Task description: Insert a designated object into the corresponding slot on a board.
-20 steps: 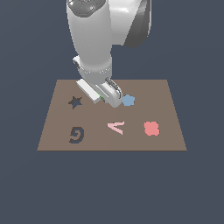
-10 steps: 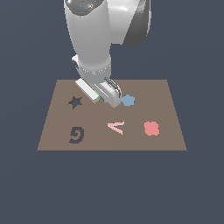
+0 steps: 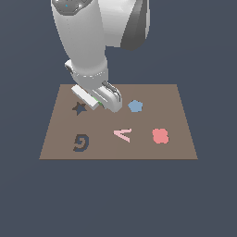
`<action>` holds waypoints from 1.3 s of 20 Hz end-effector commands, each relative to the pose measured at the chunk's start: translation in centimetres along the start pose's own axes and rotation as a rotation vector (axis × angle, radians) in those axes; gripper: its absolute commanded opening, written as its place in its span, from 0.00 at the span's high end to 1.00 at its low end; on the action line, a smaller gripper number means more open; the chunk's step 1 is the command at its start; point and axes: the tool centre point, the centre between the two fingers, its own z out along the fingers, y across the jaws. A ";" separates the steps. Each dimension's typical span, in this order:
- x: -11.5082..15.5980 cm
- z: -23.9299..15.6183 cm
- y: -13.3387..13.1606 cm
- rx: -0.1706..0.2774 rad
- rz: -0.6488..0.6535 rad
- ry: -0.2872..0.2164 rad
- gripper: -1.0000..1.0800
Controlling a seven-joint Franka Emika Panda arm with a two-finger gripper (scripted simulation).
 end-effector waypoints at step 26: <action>6.4 -0.2 3.3 0.000 -0.273 0.001 1.00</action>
